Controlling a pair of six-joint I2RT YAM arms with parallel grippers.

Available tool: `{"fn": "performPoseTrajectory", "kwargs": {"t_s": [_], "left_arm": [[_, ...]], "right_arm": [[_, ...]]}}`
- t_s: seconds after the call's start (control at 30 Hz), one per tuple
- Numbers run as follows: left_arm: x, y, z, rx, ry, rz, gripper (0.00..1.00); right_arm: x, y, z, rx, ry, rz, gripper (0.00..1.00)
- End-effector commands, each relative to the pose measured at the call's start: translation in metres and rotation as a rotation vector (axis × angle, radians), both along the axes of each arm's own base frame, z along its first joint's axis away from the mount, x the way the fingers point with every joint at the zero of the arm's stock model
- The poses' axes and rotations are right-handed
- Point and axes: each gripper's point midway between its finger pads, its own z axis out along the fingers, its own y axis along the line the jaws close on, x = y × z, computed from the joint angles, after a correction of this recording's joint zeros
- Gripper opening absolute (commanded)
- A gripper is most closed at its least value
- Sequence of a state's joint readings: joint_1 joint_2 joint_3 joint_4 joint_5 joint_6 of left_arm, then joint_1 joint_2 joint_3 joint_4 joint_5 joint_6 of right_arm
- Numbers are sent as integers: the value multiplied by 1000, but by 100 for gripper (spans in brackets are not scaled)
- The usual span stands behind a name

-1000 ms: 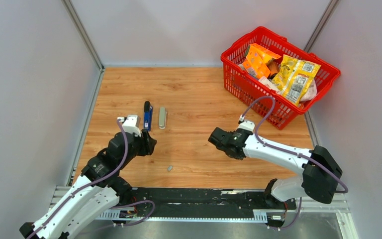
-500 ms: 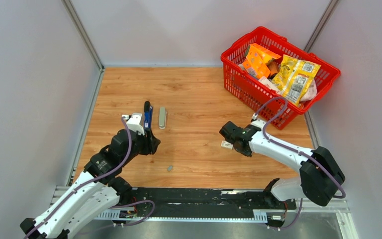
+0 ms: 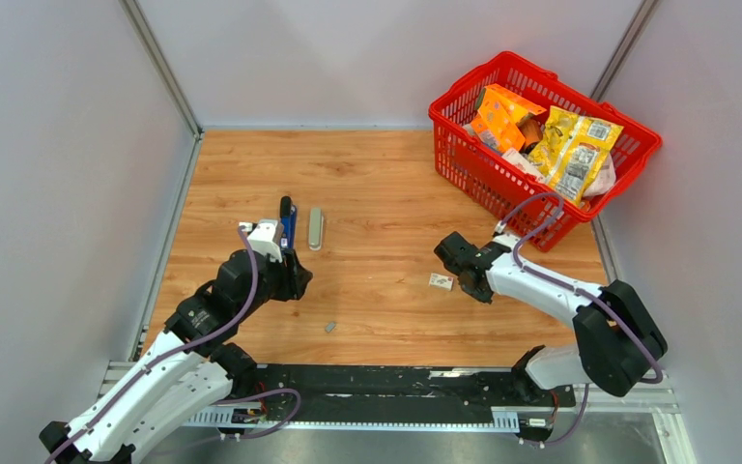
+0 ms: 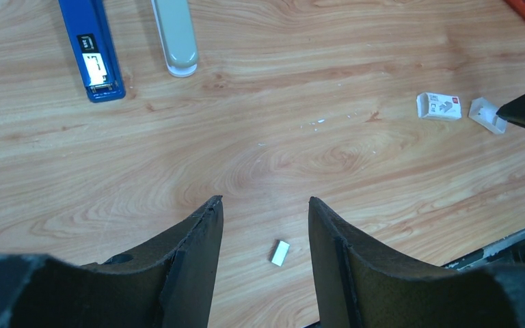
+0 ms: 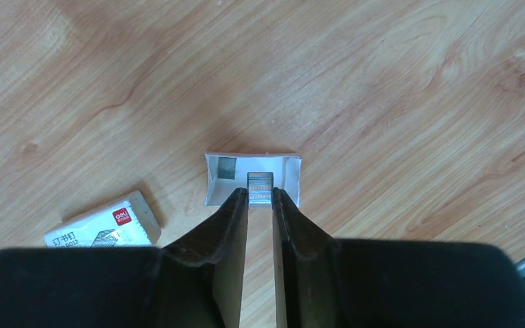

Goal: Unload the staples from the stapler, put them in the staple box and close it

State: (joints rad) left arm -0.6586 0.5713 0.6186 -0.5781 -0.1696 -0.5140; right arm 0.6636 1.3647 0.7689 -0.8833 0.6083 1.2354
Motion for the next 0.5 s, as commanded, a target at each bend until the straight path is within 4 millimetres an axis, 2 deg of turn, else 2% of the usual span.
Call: {"fn": "performPoseTrajectory", "kwargs": {"t_s": [0.0, 0.47], "left_arm": [[6, -4, 18, -21, -53, -11, 57], [6, -4, 18, -18, -52, -10, 57]], "right_arm": [[8, 2, -2, 6, -24, 1, 22], [3, 2, -13, 13, 6, -8, 23]]}}
